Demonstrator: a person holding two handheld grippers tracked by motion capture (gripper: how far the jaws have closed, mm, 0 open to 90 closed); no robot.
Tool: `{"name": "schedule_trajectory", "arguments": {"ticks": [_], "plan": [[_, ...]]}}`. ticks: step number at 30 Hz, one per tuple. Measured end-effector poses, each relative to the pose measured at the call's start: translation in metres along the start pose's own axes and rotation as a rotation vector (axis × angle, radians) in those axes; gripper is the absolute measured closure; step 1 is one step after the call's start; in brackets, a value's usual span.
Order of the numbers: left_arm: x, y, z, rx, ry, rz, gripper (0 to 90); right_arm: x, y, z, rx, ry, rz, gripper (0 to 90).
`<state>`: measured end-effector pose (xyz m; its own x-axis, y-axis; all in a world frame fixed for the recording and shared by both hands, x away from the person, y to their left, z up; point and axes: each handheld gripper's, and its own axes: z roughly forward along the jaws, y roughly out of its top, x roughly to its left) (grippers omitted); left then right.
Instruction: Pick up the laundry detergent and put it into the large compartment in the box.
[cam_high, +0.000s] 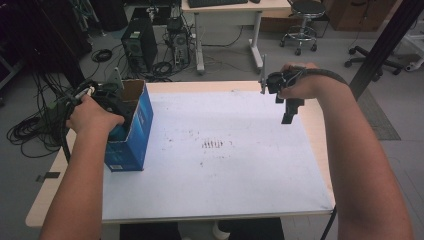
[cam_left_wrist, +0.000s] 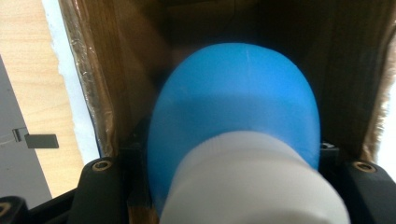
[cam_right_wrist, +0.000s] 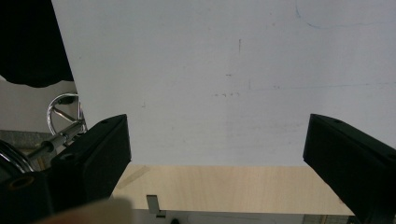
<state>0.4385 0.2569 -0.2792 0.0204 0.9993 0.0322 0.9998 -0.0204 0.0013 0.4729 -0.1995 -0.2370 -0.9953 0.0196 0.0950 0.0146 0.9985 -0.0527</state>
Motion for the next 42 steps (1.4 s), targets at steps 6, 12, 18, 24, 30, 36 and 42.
{"name": "schedule_trajectory", "arguments": {"ticks": [6, 12, 18, 24, 30, 36, 42], "plan": [[0.0006, -0.0001, 0.0060, 0.003, -0.007, 0.000, 37.6, 0.0003, 0.0018, 0.0005, 0.002, -0.001, -0.005, 7.4], [0.0003, -0.0002, 0.0064, 0.003, -0.005, 0.001, 37.6, 0.0012, 0.0022, 0.0006, 0.004, -0.001, -0.003, 7.4], [-0.0012, -0.0008, 0.0071, 0.000, 0.002, 0.003, 37.6, 0.0028, 0.0009, 0.0002, 0.002, -0.002, -0.003, 7.4], [-0.0017, -0.0009, 0.0073, -0.002, 0.006, 0.002, 37.6, 0.0042, -0.0012, 0.0006, -0.001, -0.001, 0.002, 7.4], [-0.0019, -0.0007, 0.0076, -0.003, 0.007, 0.001, 37.2, 0.0043, -0.0024, 0.0018, -0.002, 0.000, 0.005, 7.4], [-0.0033, -0.0009, 0.0077, -0.012, 0.021, 0.004, 36.1, 0.0037, -0.0016, 0.0023, -0.001, 0.001, 0.004, 7.4], [-0.0033, -0.0007, 0.0078, -0.020, 0.014, 0.004, 30.0, 0.0030, -0.0013, 0.0039, -0.003, 0.003, 0.002, 7.4]]}}
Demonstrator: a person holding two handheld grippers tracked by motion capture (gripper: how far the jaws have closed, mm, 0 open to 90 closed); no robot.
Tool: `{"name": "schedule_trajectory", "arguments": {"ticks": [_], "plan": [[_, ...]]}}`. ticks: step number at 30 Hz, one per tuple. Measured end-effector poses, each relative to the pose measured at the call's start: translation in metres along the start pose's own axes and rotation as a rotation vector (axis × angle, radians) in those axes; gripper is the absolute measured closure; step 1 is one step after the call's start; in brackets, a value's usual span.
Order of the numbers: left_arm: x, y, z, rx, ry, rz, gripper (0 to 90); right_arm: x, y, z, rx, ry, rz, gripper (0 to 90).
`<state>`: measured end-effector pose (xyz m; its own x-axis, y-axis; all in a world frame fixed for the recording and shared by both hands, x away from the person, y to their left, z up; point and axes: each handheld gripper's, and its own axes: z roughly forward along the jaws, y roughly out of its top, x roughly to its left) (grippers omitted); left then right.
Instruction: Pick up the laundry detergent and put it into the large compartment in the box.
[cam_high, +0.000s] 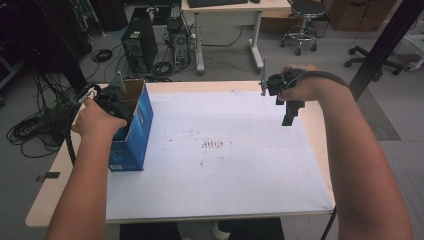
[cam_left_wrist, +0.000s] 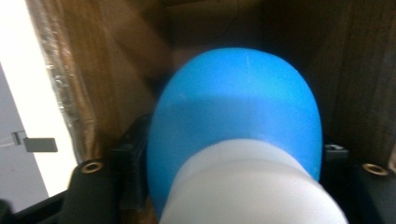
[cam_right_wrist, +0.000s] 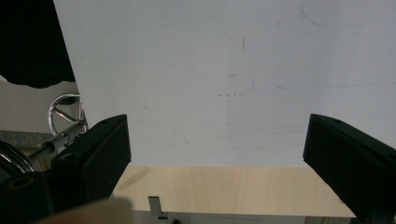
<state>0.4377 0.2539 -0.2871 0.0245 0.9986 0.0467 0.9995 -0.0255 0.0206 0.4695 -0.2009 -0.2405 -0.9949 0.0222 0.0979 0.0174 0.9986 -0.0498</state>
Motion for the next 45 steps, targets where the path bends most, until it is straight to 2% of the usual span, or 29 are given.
{"name": "schedule_trajectory", "arguments": {"ticks": [3, 7, 9, 16, 25, 29, 33, 37, 45], "plan": [[-0.002, 0.000, 0.000, 0.000, 0.009, 0.007, 30.4, -0.001, 0.000, 0.001, 0.001, 0.003, -0.001, 7.4], [-0.001, -0.001, -0.004, -0.002, 0.006, -0.001, 29.7, -0.001, 0.001, 0.002, 0.001, 0.005, -0.002, 7.4], [-0.003, -0.002, -0.006, -0.007, 0.018, -0.010, 28.8, -0.001, 0.001, 0.002, 0.002, 0.004, -0.004, 7.4], [-0.003, -0.002, -0.007, -0.008, 0.023, -0.011, 28.4, 0.001, 0.000, 0.001, 0.003, 0.003, -0.003, 7.4], [-0.003, -0.003, -0.013, -0.029, 0.022, -0.011, 27.2, 0.002, -0.003, 0.000, -0.001, 0.001, 0.003, 7.5], [-0.002, -0.004, -0.018, -0.041, 0.038, -0.014, 23.9, 0.002, -0.002, 0.000, 0.000, 0.002, 0.001, 7.5], [-0.002, -0.006, -0.023, -0.052, 0.031, -0.019, 22.9, 0.002, 0.000, 0.001, -0.001, 0.002, -0.003, 7.5], [-0.001, -0.007, -0.027, -0.066, 0.017, -0.034, 16.4, 0.002, 0.001, 0.001, 0.000, 0.002, -0.003, 7.5], [-0.001, -0.010, -0.037, -0.084, 0.018, -0.037, 16.0, 0.003, 0.001, 0.001, -0.003, 0.000, -0.005, 7.5]]}}
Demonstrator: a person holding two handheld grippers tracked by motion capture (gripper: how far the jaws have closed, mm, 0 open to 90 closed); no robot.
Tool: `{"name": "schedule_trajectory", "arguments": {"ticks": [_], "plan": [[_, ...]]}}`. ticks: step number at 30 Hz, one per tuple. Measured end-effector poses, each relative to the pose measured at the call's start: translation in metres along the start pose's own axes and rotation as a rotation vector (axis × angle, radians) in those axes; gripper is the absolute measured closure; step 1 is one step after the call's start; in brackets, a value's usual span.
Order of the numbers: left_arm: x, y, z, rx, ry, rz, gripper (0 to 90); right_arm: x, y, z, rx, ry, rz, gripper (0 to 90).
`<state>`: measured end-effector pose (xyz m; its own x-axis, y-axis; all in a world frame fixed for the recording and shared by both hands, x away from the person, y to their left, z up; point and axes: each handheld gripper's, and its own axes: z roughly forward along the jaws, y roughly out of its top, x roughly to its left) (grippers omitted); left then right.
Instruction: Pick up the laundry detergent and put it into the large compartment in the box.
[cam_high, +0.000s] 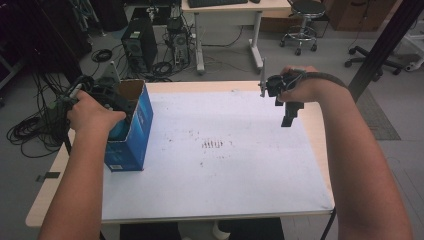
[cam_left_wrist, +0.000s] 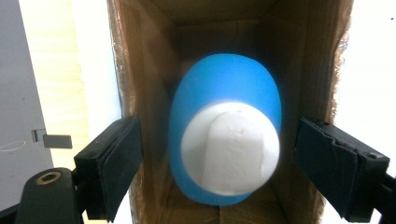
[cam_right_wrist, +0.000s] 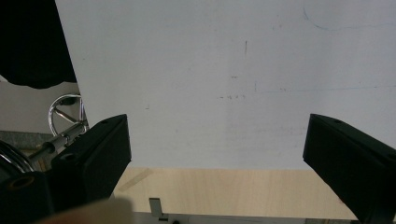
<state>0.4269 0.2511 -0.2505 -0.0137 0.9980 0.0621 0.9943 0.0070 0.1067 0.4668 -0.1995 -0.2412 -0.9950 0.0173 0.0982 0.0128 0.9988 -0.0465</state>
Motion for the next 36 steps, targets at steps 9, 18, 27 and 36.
{"name": "schedule_trajectory", "arguments": {"ticks": [9, 18, 27, 36], "plan": [[-0.009, -0.002, -0.015, -0.004, 0.027, 0.045, 12.5, 0.001, -0.001, -0.001, -0.003, -0.002, -0.001, 7.5], [-0.023, -0.005, -0.029, 0.006, 0.044, 0.118, 4.7, 0.002, -0.001, -0.001, -0.004, -0.003, 0.002, 7.5], [-0.030, -0.007, -0.041, -0.005, 0.044, 0.184, 0.2, 0.003, -0.001, -0.004, -0.004, -0.007, -0.001, 7.6], [-0.049, -0.006, -0.057, -0.025, -0.015, 0.347, 0.2, 0.002, 0.000, -0.003, -0.003, -0.005, -0.001, 7.6]]}}
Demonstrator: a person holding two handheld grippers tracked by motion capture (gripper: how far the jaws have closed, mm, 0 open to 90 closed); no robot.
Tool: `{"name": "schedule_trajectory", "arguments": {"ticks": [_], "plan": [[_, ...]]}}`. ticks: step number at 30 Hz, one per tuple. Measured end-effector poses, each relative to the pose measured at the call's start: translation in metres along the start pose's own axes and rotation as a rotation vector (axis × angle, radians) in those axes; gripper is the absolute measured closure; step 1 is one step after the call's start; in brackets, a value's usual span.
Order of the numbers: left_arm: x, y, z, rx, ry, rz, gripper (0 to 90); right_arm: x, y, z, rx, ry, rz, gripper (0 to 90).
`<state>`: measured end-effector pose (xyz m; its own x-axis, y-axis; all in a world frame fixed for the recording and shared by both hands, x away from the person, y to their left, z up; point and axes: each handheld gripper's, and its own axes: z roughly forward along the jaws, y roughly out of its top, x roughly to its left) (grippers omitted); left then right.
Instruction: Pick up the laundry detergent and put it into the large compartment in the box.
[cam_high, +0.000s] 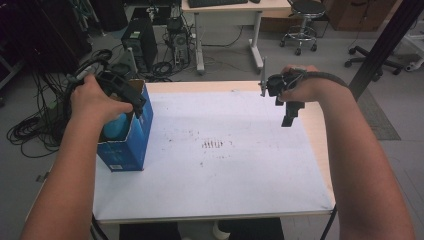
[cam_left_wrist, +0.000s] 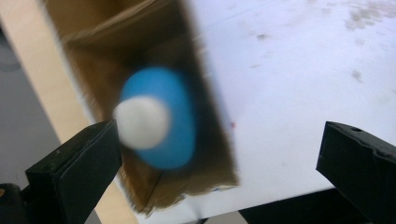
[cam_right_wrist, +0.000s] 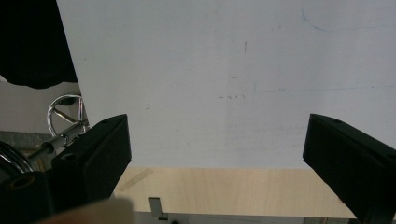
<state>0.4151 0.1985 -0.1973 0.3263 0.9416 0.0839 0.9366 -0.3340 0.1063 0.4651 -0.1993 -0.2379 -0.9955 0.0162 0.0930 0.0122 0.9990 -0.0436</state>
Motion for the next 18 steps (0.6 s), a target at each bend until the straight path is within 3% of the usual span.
{"name": "schedule_trajectory", "arguments": {"ticks": [1, 2, 5, 6, 13, 14, 15, 18], "plan": [[-0.005, 0.002, -0.004, 0.001, -0.009, 0.034, 0.2, 0.000, 0.000, 0.000, 0.000, 0.000, 0.000, 7.6], [-0.015, 0.005, -0.011, -0.005, -0.007, 0.097, 0.2, 0.000, 0.000, 0.000, -0.001, 0.001, 0.000, 7.6], [-0.032, 0.009, -0.021, -0.024, -0.013, 0.185, 0.2, -0.001, 0.000, 0.000, -0.001, 0.001, -0.001, 7.6], [-0.032, 0.009, -0.021, -0.024, -0.013, 0.185, 0.2, -0.001, 0.000, 0.000, -0.001, 0.001, 0.000, 7.6], [-0.078, 0.014, -0.042, -0.054, -0.017, 0.355, 0.2, -0.001, 0.000, -0.001, 0.003, -0.001, -0.004, 7.6], [-0.078, 0.014, -0.042, -0.054, -0.017, 0.355, 0.2, -0.001, 0.000, -0.001, 0.002, -0.001, -0.003, 7.6], [-0.086, 0.015, -0.046, -0.057, -0.018, 0.395, 0.2, -0.001, 0.000, -0.001, 0.001, -0.001, -0.004, 7.6], [-0.098, 0.017, -0.049, -0.057, -0.024, 0.466, 0.2, 0.000, 0.000, -0.002, 0.000, -0.002, -0.007, 7.6]]}}
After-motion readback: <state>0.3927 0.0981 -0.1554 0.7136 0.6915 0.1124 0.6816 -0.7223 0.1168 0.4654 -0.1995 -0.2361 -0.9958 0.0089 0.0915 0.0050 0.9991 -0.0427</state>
